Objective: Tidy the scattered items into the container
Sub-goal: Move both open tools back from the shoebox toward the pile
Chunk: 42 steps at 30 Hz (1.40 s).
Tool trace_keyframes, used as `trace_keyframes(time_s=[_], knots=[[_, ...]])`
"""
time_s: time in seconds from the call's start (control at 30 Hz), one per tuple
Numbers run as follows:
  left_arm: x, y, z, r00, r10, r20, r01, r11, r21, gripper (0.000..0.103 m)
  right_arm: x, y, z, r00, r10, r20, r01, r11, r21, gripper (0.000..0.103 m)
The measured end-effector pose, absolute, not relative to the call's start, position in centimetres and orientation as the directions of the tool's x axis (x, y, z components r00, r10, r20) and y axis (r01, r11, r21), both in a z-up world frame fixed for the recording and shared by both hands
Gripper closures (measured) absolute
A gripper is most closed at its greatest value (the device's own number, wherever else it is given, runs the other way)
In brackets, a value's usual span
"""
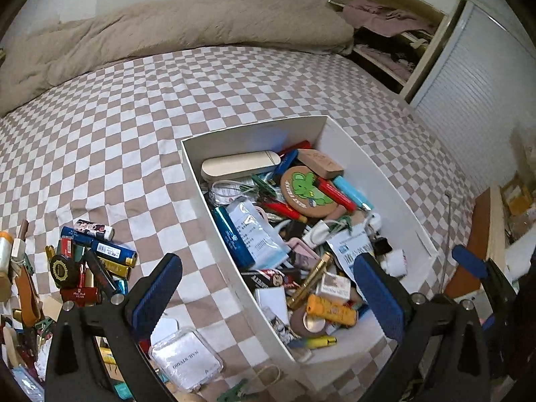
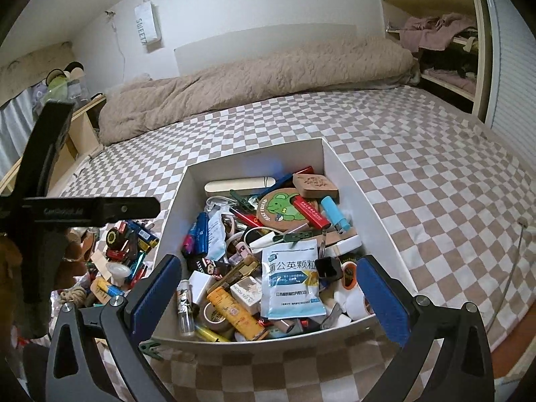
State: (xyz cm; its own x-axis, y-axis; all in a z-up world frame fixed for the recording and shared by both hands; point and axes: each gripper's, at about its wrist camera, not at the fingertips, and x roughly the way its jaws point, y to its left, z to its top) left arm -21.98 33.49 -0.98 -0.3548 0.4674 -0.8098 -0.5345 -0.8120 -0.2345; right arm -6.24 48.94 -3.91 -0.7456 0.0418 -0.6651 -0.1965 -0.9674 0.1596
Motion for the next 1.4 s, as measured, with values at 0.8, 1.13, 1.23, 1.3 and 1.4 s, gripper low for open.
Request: trace_keyframes(time_s=[0.8,1.13,1.23,1.3,1.4], knots=[[-16.1,28.0,-0.8,-0.366,0.481,-0.796,-0.577,-0.789,-0.212,0.0,-3.7,45.3,-3.0,-0.73,0.1,-0.676,-0.216,-0.972,0.089,0.0],[-14.5,25.4,-1.2,-0.42,0.445,-0.79,-0.559,-0.813,-0.161,0.0,-2.4,44.5,-3.2,-0.722,0.109,-0.683,-0.224,-0.971,0.083,0.0],[-14.0,24.7,-1.2,-0.449,0.433,-0.782,-0.556,-0.82,-0.135,0.0,-2.1,44.3,-3.2,-0.72,0.113,-0.685,-0.228,-0.97,0.079,0.0],[-13.6,24.4,-1.2,-0.468,0.424,-0.775,-0.554,-0.824,-0.116,0.0,-2.0,44.1,-3.3,-0.718,0.114,-0.687,-0.229,-0.97,0.078,0.0],[-13.3,24.0,-1.4,-0.472,0.418,-0.776,-0.552,-0.827,-0.11,0.0,-1.8,43.9,-3.5,-0.712,0.114,-0.693,-0.228,-0.971,0.075,0.0]])
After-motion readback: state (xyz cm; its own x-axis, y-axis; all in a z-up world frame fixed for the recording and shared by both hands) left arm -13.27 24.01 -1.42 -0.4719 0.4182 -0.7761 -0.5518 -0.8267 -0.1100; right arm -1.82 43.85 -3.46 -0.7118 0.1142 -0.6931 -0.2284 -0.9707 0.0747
